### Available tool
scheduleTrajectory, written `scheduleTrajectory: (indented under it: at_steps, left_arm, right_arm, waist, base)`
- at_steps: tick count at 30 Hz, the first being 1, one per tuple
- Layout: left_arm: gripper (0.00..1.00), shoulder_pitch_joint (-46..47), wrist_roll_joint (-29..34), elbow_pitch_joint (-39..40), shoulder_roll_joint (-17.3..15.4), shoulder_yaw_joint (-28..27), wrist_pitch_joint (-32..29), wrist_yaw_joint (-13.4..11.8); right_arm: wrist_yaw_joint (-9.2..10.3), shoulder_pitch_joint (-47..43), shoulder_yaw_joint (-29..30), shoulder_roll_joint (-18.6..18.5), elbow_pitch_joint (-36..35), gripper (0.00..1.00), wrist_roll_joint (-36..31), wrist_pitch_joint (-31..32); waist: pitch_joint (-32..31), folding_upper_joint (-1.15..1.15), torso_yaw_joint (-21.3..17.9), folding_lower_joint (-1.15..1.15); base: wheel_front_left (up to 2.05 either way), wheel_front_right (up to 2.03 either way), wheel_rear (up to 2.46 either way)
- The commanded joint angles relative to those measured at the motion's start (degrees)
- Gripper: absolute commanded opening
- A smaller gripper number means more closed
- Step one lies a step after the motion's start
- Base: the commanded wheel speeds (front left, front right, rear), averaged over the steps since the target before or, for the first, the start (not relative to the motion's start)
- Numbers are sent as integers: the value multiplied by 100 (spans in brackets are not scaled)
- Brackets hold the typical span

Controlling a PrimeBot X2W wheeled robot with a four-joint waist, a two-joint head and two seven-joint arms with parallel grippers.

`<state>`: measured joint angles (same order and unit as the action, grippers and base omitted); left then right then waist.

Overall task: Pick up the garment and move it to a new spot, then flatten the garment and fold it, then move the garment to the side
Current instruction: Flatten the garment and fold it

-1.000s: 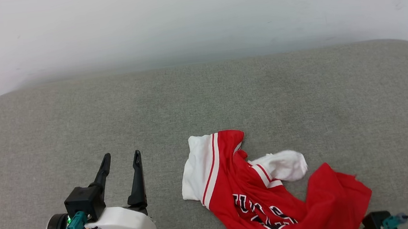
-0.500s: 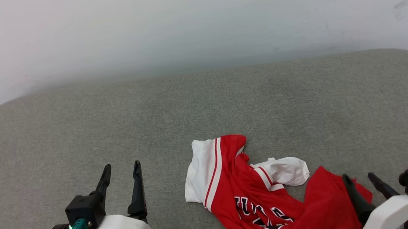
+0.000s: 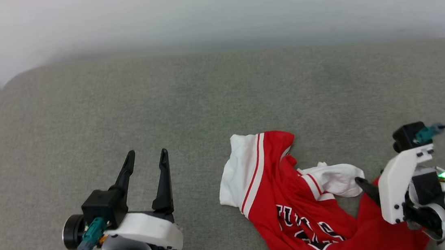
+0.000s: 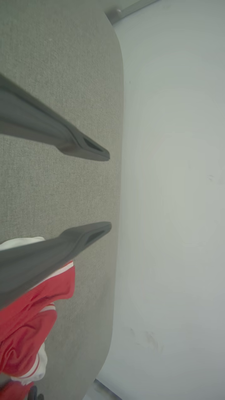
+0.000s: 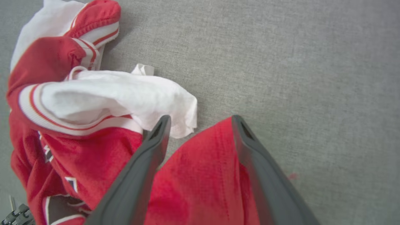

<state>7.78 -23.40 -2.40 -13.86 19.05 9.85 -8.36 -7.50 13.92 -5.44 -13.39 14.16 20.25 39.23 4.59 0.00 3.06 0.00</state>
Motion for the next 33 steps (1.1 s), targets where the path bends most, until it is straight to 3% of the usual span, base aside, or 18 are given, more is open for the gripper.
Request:
scheduleTrajectory:
  at_steps: [1, 10, 11, 12, 13, 19, 24, 29, 33]
  left_arm:
    - [100, 130, 29, -11, 34, 26, 47, 27]
    - [100, 341, -19, -221, 114, 42, 200, 74]
    - [100, 349, -27, -244, 121, 42, 204, 76]
    - [100, 363, -31, -263, 121, 41, 212, 77]
    - [100, 379, -35, -280, 123, 45, 225, 78]
    - [100, 329, -68, -382, 112, 31, 259, 60]
    - [100, 210, -98, -408, 73, -6, 286, 24]
    - [100, 149, -127, -384, 47, -13, 261, -23]
    - [100, 114, -141, -351, 43, 9, 223, -44]
  right_arm:
    - [2, 210, -144, -79, 134, 100, 100, 90]
    - [2, 872, -1105, -274, 1451, 100, 509, 460]
    - [2, 887, -1186, -277, 1586, 50, 562, 513]
    - [3, 903, -1259, -262, 1696, 30, 606, 538]
    - [2, 925, -1337, -275, 1780, 0, 641, 568]
    - [2, 1288, -1510, -477, 1684, 0, 782, 92]
    - [3, 1531, -1151, -711, 1261, 0, 657, -519]
    - [3, 1346, -141, -865, 1084, 0, 345, -634]
    - [2, 891, 950, -760, 1321, 0, 19, -586]
  waist:
    - [232, 0, 201, 0]
    - [583, 0, 380, 0]
    - [592, 0, 383, 0]
    - [599, 0, 385, 0]
    - [601, 0, 387, 0]
    - [505, 0, 336, 0]
    - [381, 0, 200, 0]
    - [288, 0, 70, 0]
    - [262, 0, 31, 0]
  base:
    - [0, 0, 0]
    - [0, 0, 0]
    - [0, 0, 0]
    - [0, 0, 0]
    - [0, 0, 0]
    - [0, 0, 0]
    - [0, 0, 0]
    - [0, 0, 0]
    - [0, 0, 0]
